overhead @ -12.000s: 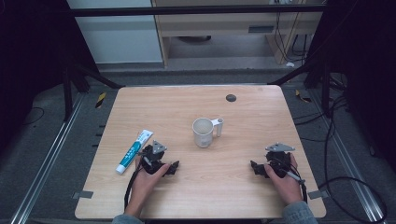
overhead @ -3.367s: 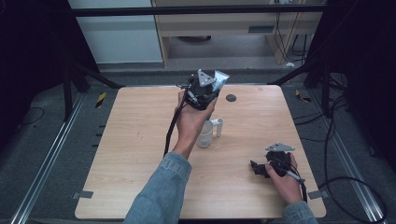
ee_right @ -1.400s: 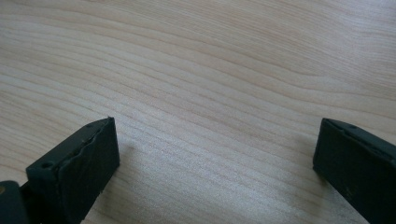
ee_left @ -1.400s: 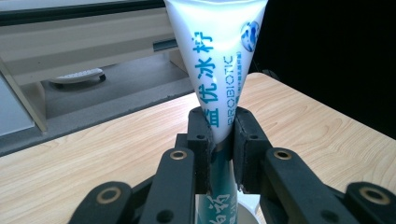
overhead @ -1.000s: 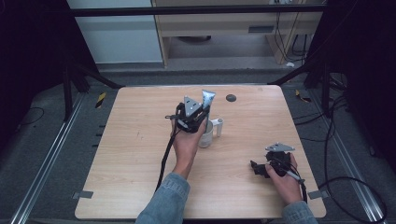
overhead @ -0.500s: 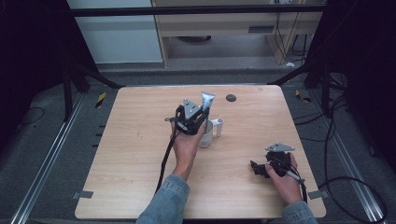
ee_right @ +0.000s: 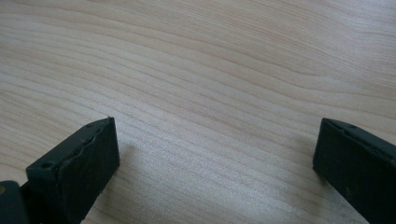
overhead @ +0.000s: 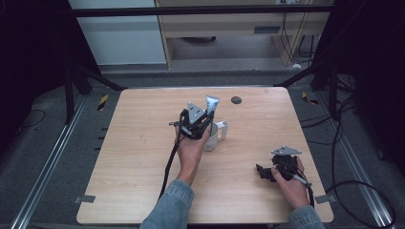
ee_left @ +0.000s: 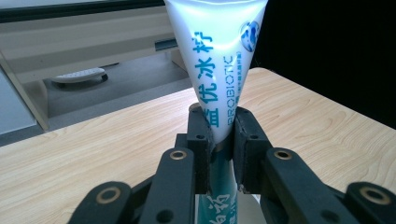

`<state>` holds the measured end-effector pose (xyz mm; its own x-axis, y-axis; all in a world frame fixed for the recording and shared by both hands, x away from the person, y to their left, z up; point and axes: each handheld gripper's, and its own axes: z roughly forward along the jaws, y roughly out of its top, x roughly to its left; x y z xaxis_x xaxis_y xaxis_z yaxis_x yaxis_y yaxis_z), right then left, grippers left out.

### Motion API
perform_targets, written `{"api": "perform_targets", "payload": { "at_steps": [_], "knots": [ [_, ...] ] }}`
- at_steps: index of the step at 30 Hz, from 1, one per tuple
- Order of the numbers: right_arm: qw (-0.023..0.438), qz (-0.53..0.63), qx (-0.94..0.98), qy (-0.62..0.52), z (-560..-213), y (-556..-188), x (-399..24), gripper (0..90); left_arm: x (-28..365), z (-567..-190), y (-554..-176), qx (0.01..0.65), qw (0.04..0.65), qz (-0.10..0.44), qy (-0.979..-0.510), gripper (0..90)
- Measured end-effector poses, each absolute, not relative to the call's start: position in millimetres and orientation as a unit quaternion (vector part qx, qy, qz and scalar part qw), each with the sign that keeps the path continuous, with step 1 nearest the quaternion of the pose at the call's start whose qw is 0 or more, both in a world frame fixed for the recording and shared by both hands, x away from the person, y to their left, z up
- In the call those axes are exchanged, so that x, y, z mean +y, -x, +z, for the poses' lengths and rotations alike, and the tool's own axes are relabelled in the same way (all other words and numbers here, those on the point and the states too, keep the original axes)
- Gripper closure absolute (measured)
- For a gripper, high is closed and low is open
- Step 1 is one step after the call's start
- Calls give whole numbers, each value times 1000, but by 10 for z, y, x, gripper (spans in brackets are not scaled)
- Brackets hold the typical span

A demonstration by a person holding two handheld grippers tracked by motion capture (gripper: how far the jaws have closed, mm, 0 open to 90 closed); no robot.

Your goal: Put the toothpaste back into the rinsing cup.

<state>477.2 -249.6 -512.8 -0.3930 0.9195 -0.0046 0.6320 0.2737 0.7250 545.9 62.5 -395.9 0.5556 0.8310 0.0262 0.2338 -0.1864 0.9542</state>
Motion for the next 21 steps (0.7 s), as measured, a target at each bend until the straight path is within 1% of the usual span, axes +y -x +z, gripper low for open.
{"api": "perform_targets", "payload": {
  "at_steps": [21],
  "knots": [
    [219, 328, 767, -506, -5128, -4772, -2495, 7, 656, -4116, -5476, 383, 510, 283, -716, 783]
  ]
}}
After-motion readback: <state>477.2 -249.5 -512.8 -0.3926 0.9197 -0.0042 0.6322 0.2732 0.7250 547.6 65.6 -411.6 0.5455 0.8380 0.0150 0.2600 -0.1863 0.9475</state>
